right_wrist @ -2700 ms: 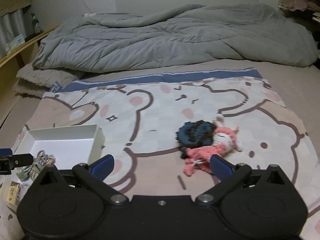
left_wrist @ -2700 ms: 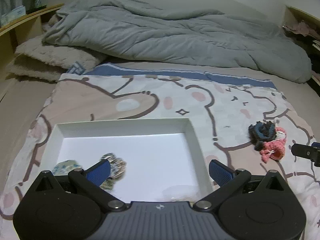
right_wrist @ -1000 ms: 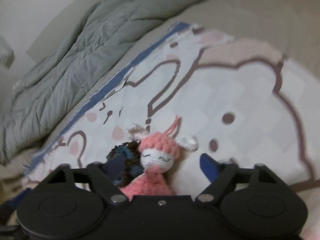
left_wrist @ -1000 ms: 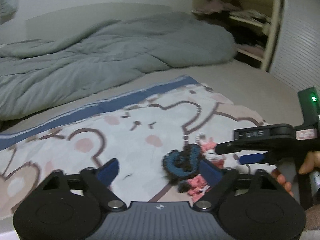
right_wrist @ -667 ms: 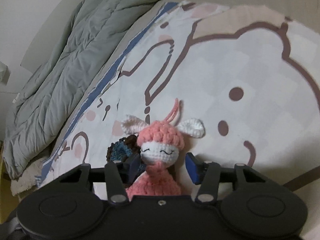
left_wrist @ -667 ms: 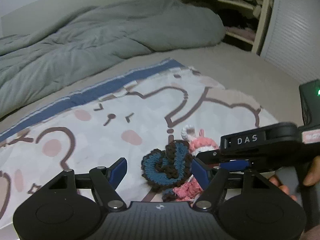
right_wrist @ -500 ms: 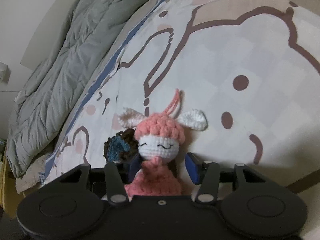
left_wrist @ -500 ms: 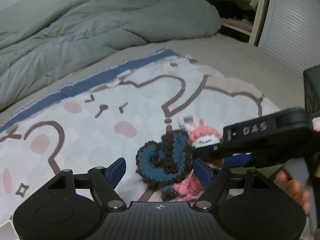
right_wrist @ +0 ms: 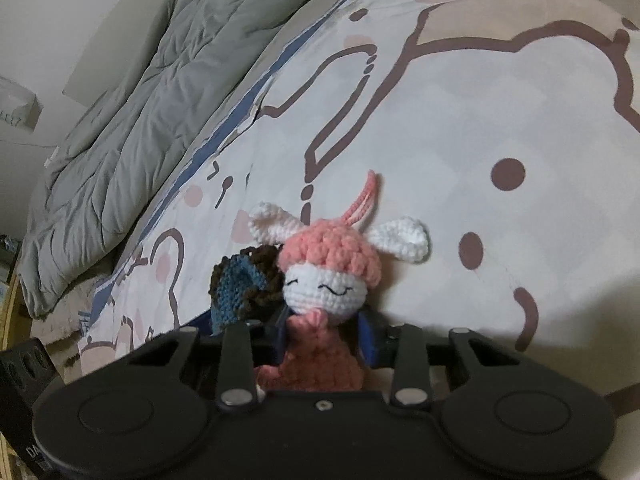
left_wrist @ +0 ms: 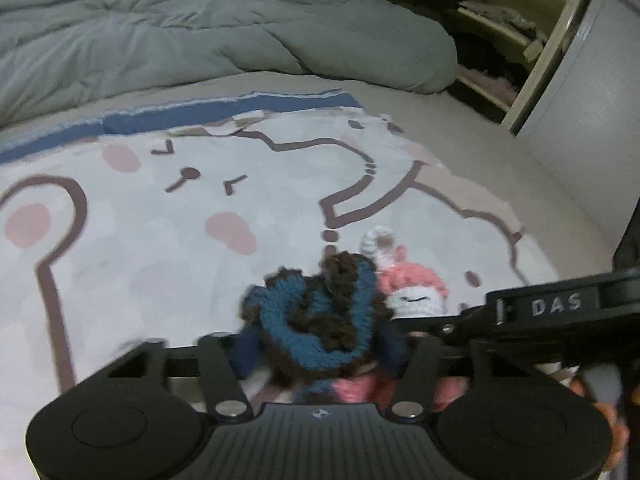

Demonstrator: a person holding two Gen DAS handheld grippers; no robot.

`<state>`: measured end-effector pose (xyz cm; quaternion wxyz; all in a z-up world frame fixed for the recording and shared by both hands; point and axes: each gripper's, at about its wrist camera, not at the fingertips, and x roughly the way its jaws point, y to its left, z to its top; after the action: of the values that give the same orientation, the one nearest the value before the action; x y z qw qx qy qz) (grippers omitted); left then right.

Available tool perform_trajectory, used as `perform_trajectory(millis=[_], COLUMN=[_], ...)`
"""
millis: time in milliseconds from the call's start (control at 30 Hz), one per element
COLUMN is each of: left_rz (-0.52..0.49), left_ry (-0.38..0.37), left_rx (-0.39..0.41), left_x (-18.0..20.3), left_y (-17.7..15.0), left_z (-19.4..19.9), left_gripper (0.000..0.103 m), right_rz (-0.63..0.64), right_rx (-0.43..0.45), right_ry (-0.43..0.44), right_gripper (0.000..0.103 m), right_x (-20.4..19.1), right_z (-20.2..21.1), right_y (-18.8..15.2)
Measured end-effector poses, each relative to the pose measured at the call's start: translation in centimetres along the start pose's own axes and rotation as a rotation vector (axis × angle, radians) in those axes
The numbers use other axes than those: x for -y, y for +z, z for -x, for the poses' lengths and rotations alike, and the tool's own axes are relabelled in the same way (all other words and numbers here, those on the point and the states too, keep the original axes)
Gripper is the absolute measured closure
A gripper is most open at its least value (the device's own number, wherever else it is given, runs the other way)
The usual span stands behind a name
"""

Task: Organize objects
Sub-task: 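Grasp the pink crochet bunny with the right tool while the left tool grasps the dark crochet scrunchie, then lift and carry the bunny and scrunchie over the white box with both tools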

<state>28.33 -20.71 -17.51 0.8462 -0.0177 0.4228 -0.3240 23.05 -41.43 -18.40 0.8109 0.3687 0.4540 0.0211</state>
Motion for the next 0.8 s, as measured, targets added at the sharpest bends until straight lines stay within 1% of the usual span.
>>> perform_trajectory(millis=[100, 167, 267, 367, 533, 667, 800], left_rz=[-0.038, -0.020, 0.002, 0.003, 0.032, 0.060, 0.093], left_ry=[0.009, 0.012, 0.025, 0.047, 0.071, 0.100, 0.127], left_rx=[0.004, 0.009, 0.021, 0.032, 0.064, 0.098, 0.135], left_x=[0.6, 0.6, 0.7, 1.0, 1.2, 1.3, 1.4], left_y=[-0.1, -0.1, 0.0, 0.2, 0.5, 0.5, 0.2], left_z=[0.2, 0.5, 1.2, 2.4, 5.3, 8.1, 11.1], left_gripper=[0.056, 0.060, 0.063, 0.065, 0.065, 0.065, 0.065], right_rz=[0.005, 0.017, 0.032, 0.050, 0.081, 0.108, 0.162], right_rx=[0.000, 0.003, 0.013, 0.021, 0.026, 0.043, 0.060], right_ry=[0.002, -0.005, -0.015, -0.018, -0.015, -0.007, 0.000], right_gripper=[0.068, 0.069, 0.069, 0.069, 0.070, 0.070, 0.070], right_x=[-0.1, -0.2, -0.6, -1.0, -1.7, -2.6, -3.9], right_z=[0.1, 0.3, 0.7, 1.4, 2.9, 4.5, 6.4], right_y=[0.0, 0.0, -0.1, -0.1, -0.3, -0.4, -0.9])
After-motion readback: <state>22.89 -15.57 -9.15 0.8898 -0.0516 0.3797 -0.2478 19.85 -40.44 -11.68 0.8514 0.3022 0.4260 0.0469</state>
